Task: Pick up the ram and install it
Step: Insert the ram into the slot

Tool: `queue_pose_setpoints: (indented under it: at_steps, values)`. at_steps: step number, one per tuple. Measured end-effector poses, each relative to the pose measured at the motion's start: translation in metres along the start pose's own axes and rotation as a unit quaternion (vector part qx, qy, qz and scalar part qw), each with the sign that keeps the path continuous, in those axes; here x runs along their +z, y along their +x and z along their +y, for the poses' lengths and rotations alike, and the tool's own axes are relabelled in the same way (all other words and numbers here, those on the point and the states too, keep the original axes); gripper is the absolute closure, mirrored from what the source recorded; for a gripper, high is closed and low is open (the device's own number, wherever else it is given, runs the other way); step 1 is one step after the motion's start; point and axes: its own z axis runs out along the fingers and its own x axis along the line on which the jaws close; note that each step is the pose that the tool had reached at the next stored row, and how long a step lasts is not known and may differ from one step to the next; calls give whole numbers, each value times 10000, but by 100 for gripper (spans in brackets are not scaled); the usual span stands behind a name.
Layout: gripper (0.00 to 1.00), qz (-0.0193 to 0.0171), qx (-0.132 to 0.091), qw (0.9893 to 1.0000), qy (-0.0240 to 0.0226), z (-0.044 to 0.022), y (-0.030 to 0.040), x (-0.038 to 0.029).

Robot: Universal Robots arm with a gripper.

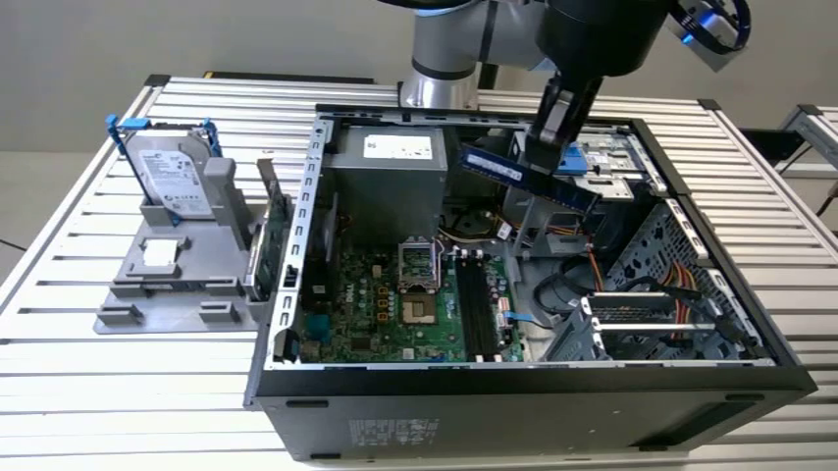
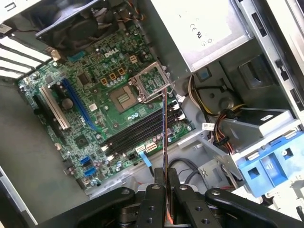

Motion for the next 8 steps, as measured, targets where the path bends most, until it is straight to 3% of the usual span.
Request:
queue_pose_setpoints:
  at_steps: [8]
  values:
    - [100,0,354,9994,7,0,0,0]
